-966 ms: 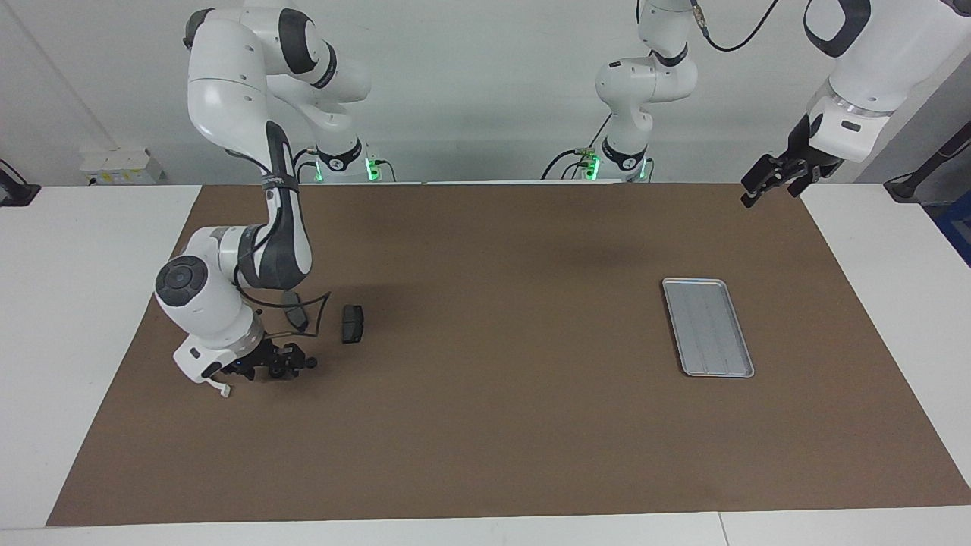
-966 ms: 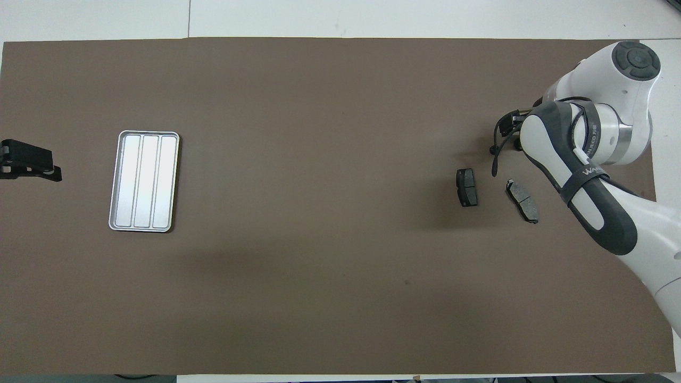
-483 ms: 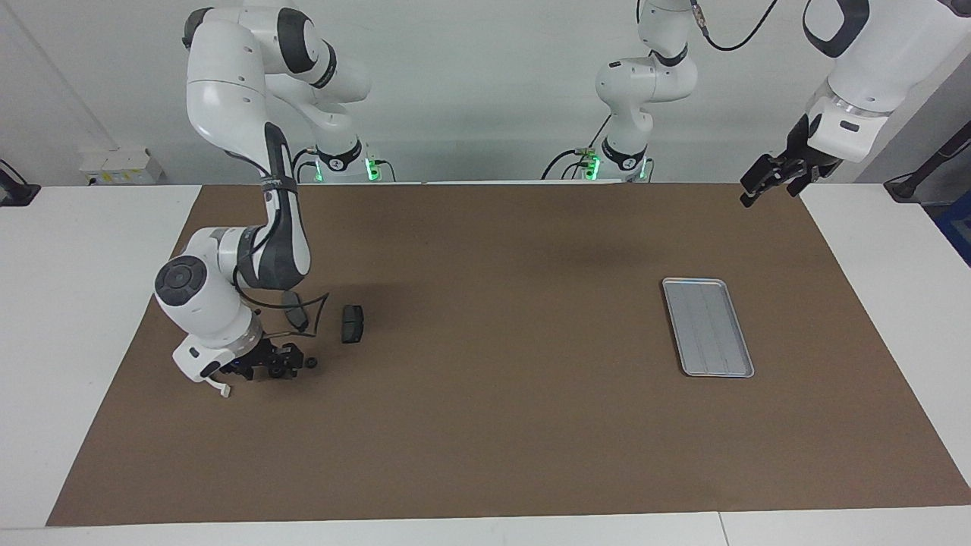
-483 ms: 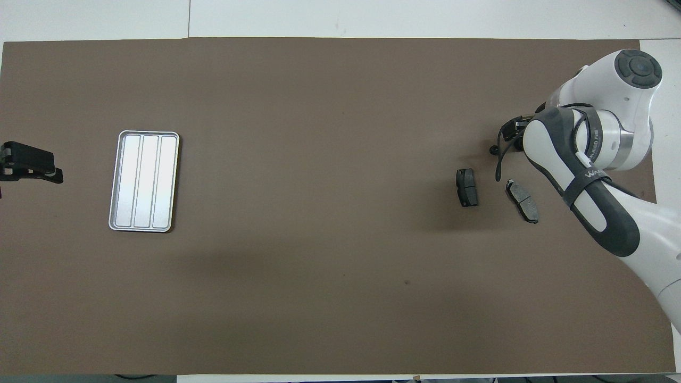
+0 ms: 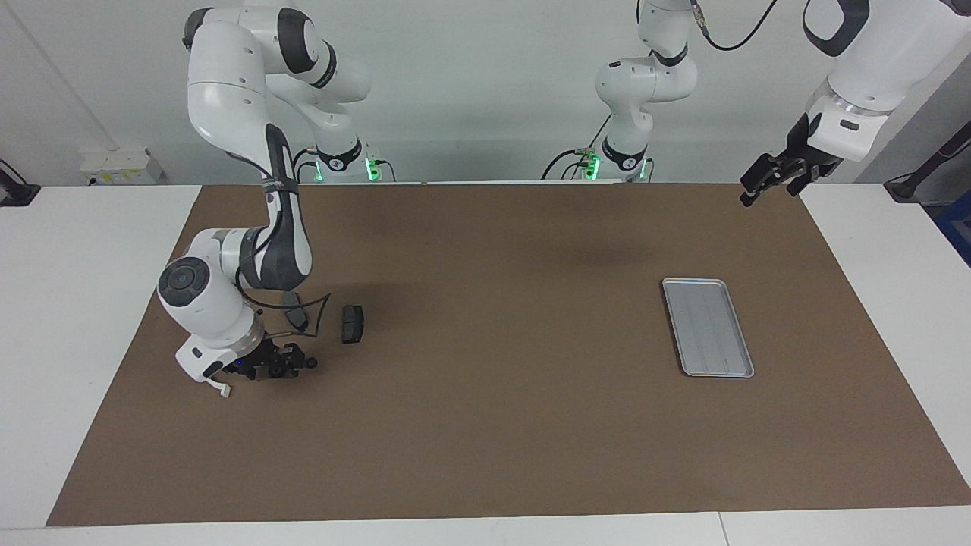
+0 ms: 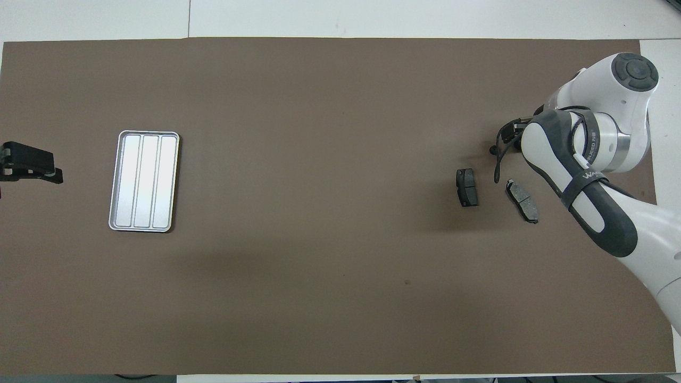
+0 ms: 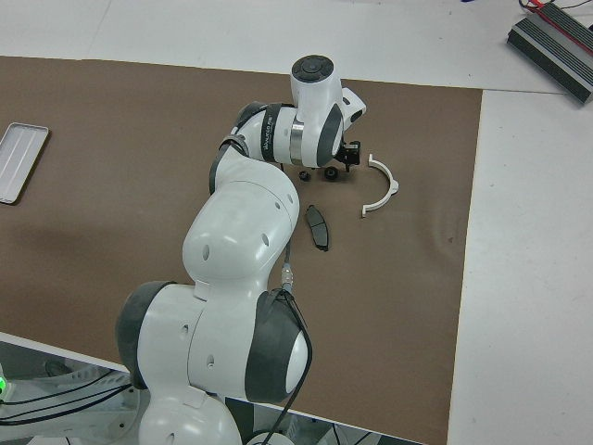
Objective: Pick bearing gear from pile to tray
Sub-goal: 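Grasp one small black bearing with the right gripper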
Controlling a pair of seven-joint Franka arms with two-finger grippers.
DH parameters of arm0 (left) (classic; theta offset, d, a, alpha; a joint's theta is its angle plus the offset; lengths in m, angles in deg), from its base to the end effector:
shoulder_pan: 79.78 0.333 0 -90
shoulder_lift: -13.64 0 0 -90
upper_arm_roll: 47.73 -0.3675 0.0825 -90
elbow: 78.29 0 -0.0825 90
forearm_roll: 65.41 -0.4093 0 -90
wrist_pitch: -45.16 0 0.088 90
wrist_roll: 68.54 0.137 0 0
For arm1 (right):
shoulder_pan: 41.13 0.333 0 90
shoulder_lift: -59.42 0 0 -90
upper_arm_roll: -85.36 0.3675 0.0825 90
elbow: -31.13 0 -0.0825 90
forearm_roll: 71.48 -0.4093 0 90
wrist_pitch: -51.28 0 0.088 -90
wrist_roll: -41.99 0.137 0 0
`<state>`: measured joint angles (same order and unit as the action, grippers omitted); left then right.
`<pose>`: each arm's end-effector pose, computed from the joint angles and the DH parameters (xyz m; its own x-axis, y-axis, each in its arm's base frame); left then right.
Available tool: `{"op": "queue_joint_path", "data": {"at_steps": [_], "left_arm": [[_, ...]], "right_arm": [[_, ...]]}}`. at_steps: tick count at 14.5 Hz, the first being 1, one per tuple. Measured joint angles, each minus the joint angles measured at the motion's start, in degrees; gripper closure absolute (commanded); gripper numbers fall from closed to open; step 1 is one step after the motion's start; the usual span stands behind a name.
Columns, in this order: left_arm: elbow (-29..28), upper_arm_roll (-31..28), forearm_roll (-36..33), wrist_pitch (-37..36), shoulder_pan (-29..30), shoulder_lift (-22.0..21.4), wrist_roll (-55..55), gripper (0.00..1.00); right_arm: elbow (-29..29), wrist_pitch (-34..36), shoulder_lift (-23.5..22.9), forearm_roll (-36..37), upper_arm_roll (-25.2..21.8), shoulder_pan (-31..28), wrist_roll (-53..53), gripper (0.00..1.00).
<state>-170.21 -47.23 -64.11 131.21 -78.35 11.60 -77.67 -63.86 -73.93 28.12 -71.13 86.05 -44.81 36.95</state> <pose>0.5571 0.0057 0.6440 0.9825 0.1731 -0.0695 0.1743 -0.9846 0.0115 0.7245 -0.0392 0.2898 0.9991 0.0377 -0.0186 0.0376 -0.9993 -0.0030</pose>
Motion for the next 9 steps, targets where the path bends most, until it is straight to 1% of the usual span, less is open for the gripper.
{"op": "queue_joint_path", "data": {"at_steps": [3,7,9], "left_arm": [[0.00,0.00,0.01,0.00,0.00,-0.01,0.00,0.00],[0.00,-0.02,0.01,0.00,0.00,-0.01,0.00,0.00],[0.00,-0.02,0.02,0.00,0.00,-0.01,0.00,0.00]], "right_arm": [[-0.03,-0.05,0.00,0.00,0.01,0.06,0.00,0.53],[-0.22,-0.06,0.00,0.00,0.02,0.06,0.00,0.53],[-0.34,-0.06,0.00,0.00,0.02,0.06,-0.01,0.59]]}}
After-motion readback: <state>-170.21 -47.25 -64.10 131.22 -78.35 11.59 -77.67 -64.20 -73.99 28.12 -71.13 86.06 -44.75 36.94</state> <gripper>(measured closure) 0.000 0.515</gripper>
